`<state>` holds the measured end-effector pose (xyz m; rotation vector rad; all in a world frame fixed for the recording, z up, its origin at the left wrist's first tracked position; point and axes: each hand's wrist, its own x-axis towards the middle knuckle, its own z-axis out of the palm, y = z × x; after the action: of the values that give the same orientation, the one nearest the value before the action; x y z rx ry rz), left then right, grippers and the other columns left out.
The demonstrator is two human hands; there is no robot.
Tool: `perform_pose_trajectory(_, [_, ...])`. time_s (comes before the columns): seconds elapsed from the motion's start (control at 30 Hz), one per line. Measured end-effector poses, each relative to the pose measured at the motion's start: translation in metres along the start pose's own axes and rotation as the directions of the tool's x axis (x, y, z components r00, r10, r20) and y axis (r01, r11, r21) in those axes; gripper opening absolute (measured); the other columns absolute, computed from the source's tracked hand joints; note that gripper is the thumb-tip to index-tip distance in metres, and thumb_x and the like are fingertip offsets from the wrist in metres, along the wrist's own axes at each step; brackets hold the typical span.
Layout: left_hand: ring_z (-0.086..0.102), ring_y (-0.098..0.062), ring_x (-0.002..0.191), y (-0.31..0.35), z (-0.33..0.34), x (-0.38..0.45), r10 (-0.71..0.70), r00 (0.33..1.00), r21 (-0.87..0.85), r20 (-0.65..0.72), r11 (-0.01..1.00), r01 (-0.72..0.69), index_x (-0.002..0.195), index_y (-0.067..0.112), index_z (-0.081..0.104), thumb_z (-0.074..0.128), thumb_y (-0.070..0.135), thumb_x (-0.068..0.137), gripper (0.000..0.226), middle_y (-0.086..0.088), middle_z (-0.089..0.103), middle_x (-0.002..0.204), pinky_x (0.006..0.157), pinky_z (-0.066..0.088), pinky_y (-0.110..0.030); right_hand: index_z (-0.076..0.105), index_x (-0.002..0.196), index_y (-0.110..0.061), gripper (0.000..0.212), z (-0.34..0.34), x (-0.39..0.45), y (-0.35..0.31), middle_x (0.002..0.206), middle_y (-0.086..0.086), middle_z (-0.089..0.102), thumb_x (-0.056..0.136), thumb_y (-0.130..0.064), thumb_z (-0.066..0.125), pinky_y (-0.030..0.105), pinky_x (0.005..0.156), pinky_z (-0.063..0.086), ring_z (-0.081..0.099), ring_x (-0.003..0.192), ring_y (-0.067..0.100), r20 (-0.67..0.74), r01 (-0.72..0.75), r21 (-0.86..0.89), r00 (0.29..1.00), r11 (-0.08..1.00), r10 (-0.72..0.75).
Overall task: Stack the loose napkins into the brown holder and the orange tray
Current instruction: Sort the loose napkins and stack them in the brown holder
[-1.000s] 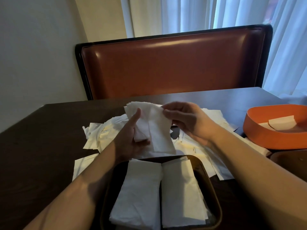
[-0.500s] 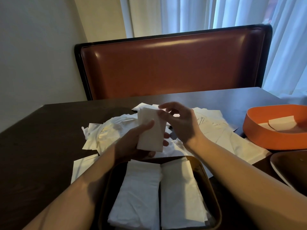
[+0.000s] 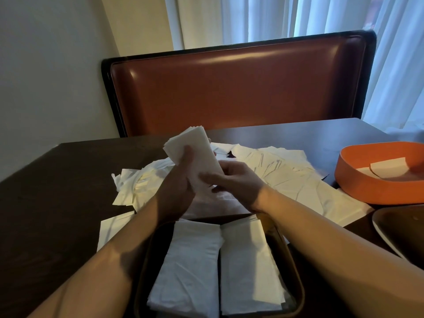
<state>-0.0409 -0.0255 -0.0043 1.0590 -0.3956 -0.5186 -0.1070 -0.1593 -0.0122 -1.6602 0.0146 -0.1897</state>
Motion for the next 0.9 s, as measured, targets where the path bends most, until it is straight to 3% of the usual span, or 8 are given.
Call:
perform_pose_trajectory(0.1, [0.066,-0.022,0.102,-0.001,-0.006,0.001,0.209,0.976,0.068,-0.058,0.976,-0.205,0.109,0.020,0.068,0.065,0.023,0.085,0.024,-0.006,0.071,0.104,0.085,0.057,-0.039,0.069,0.092,-0.005,0.008,-0.007,0.002,-0.002,0.074,0.000,0.066,0.085,-0.005,0.074,0.014,0.053,0.047,0.059,0.059,-0.002,-0.189,0.138,0.028,0.973,0.990,-0.130])
perform_pose_trajectory(0.17, [0.067,-0.019,0.099,0.001,-0.015,0.003,0.347,0.936,0.290,-0.060,0.903,-0.316,0.101,0.025,0.073,0.066,0.015,0.077,0.026,-0.002,0.073,0.099,0.085,0.056,-0.039,0.068,0.092,-0.004,0.012,-0.019,0.007,0.000,0.071,-0.003,0.065,0.083,0.000,0.074,0.012,0.052,0.045,0.058,0.057,-0.003,-0.240,0.206,0.004,0.950,0.979,-0.199])
perform_pose_trajectory(0.33, [0.065,-0.006,0.074,-0.008,-0.023,0.003,0.384,0.923,0.667,0.030,0.680,-0.304,0.097,0.022,0.067,0.058,0.008,0.072,0.030,0.004,0.072,0.084,0.063,0.054,-0.025,0.066,0.099,0.003,0.024,-0.035,0.006,0.020,0.087,0.005,0.066,0.079,-0.001,0.079,0.023,0.067,0.051,0.062,0.080,0.012,-0.018,0.131,-0.184,0.990,0.974,-0.137])
perform_pose_trajectory(0.5, [0.067,0.000,0.084,-0.009,-0.024,0.005,0.395,0.915,0.737,0.081,0.594,-0.322,0.098,0.027,0.068,0.058,0.013,0.073,0.030,0.016,0.073,0.087,0.073,0.054,-0.019,0.063,0.093,0.012,0.019,-0.032,0.003,0.016,0.078,0.007,0.062,0.083,0.001,0.075,0.016,0.059,0.045,0.056,0.066,0.006,-0.039,0.122,-0.165,0.991,0.979,-0.130])
perform_pose_trajectory(0.6, [0.065,0.002,0.077,-0.007,-0.020,0.003,0.395,0.918,0.702,0.038,0.643,-0.306,0.096,0.022,0.070,0.056,0.014,0.073,0.028,0.012,0.073,0.083,0.068,0.050,-0.015,0.062,0.101,0.016,0.020,-0.028,0.000,0.009,0.085,0.016,0.064,0.086,0.004,0.070,0.020,0.059,0.050,0.059,0.069,0.010,-0.095,0.115,-0.102,0.988,0.988,-0.125])
perform_pose_trajectory(0.73, [0.061,-0.013,0.074,0.008,-0.016,0.001,0.393,0.920,0.674,0.002,0.679,-0.291,0.095,0.007,0.072,0.060,0.014,0.078,0.022,-0.017,0.070,0.087,0.064,0.052,-0.032,0.069,0.107,-0.006,0.019,-0.026,-0.001,-0.016,0.103,0.026,0.068,0.088,-0.008,0.071,0.062,0.081,0.056,0.068,0.088,0.039,-0.165,0.081,-0.149,0.981,0.985,-0.106])
perform_pose_trajectory(0.8, [0.062,-0.009,0.075,0.022,-0.010,-0.002,0.381,0.925,0.668,0.019,0.683,-0.295,0.092,0.010,0.072,0.063,0.010,0.083,0.013,-0.011,0.071,0.086,0.065,0.054,-0.032,0.064,0.115,-0.009,0.022,-0.028,-0.002,-0.035,0.109,0.016,0.068,0.092,-0.009,0.066,0.051,0.087,0.057,0.066,0.100,0.036,-0.150,0.050,-0.163,0.986,0.985,-0.075])
perform_pose_trajectory(0.9, [0.065,-0.016,0.080,0.043,0.002,-0.010,0.293,0.954,0.665,0.061,0.701,-0.258,0.088,0.013,0.073,0.068,0.020,0.075,0.015,-0.011,0.072,0.088,0.074,0.055,-0.034,0.061,0.106,-0.008,0.012,-0.030,-0.014,-0.062,0.105,0.009,0.063,0.095,-0.006,0.060,0.029,0.073,0.058,0.063,0.095,0.022,-0.138,0.038,-0.124,0.989,0.992,-0.055])
